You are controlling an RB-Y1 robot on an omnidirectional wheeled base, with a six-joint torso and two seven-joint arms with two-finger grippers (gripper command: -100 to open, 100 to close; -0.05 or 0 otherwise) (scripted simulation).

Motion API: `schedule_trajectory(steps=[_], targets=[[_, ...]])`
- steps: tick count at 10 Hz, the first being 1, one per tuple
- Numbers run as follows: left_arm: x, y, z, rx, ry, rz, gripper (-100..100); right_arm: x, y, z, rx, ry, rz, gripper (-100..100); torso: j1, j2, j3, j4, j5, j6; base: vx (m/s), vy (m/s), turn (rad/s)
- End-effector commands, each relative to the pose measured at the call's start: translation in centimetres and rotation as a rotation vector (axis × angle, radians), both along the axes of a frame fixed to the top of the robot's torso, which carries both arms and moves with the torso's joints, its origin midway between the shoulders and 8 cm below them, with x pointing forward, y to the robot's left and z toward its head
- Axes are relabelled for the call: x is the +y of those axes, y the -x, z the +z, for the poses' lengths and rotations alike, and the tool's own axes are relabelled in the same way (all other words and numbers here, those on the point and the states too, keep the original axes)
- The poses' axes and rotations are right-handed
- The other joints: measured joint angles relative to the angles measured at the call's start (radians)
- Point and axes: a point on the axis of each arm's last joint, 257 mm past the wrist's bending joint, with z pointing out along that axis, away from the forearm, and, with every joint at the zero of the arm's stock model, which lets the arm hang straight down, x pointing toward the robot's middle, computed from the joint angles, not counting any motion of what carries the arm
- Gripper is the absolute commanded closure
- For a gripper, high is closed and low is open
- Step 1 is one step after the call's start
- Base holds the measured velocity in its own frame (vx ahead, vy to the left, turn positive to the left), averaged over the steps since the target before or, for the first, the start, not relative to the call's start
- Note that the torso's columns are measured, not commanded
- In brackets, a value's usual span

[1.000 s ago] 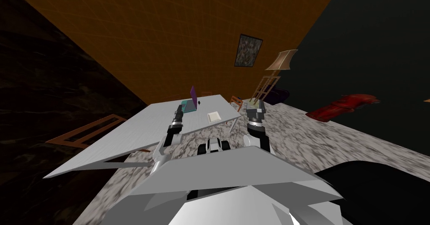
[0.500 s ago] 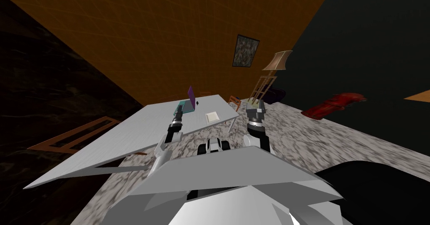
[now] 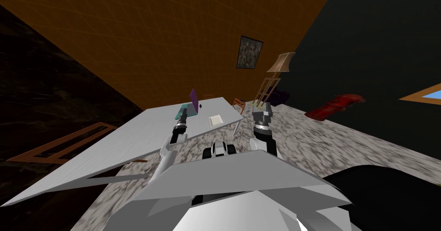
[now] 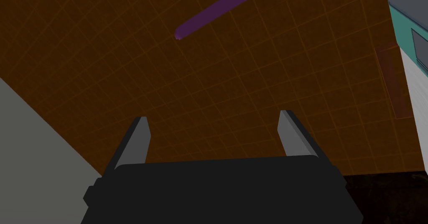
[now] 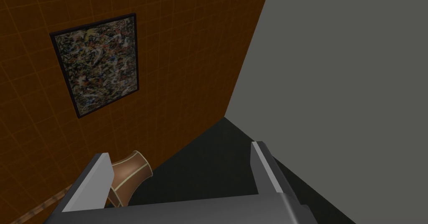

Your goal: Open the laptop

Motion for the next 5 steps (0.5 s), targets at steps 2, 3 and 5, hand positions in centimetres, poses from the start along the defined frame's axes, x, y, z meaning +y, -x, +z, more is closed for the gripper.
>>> schedule_trajectory(steps=[2, 3, 5], targets=[[1.9, -1.7, -1.2, 0.028, -0.036, 0.043, -100, 0.0, 0.0, 0.0, 0.000, 0.000, 0.000, 0, 0.000, 0.000, 0.000, 0.000, 0.000, 0.000, 0.004, -0.029, -0.034], [2.2, -1.7, -2.5, 0.052, -0.032, 0.048, -100, 0.0, 0.0, 0.0, 0.000, 0.000, 0.000, 0, 0.000, 0.000, 0.000, 0.000, 0.000, 0.000, 0.001, -0.028, -0.046], [3.3, -2.5, -3.3, 0.074, -0.046, 0.070, -100, 0.0, 0.0, 0.0, 0.000, 0.000, 0.000, 0, -0.001, 0.000, 0.000, 0.000, 0.000, 0.000, 0.006, -0.033, -0.050]])
